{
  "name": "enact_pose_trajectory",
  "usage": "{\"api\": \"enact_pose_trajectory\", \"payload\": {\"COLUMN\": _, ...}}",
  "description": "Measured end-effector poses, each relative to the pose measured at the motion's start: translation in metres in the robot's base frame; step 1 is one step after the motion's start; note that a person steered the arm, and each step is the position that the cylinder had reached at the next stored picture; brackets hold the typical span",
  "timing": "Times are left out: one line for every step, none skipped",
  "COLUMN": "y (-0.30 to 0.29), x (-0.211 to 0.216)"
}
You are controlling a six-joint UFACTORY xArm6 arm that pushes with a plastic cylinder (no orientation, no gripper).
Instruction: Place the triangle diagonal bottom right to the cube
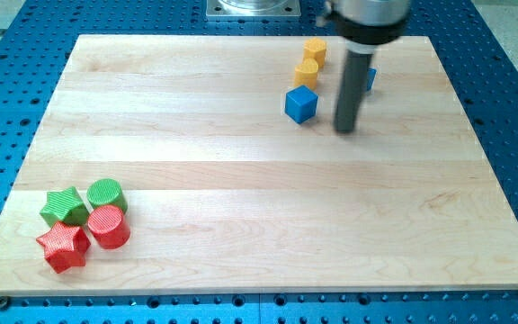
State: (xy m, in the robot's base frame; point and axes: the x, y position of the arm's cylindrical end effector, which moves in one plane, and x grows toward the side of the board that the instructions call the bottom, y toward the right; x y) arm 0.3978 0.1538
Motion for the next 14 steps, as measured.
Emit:
{"api": "enact_pose_trajectory", "payload": {"y": 0.067, "x": -0.032}}
{"api": "enact_pose_trajectory", "payload": {"y": 0.082, "x": -0.111}}
{"api": "enact_pose_trajectory", "payload": {"y": 0.047, "x": -0.126}}
{"api": "enact_pose_trajectory", "payload": {"y": -0.004, "x": -0.087}}
{"api": "enact_pose_trajectory", "payload": {"y": -0.019, "x": -0.051}}
{"api": "enact_pose_trajectory", "payload": {"y": -0.027, "x": -0.019}}
{"api": "enact_pose_trajectory", "payload": {"y": -0.046, "x": 0.011}}
{"api": "enact_pose_trajectory", "payload": {"y": -0.046, "x": 0.018}}
{"api": "enact_pose_trajectory", "payload": {"y": -0.014, "x": 0.056}}
{"api": "enact_pose_trajectory", "payload": {"y": -0.055, "x": 0.086}}
{"api": "enact_pose_trajectory", "payload": {"y": -0.067, "x": 0.064}}
{"api": "enact_pose_trajectory", "payload": {"y": -0.063, "x": 0.034}}
{"api": "enact_pose_trajectory", "payload": {"y": -0.112, "x": 0.073}}
{"api": "enact_pose_trajectory", "payload": {"y": -0.180, "x": 0.071}}
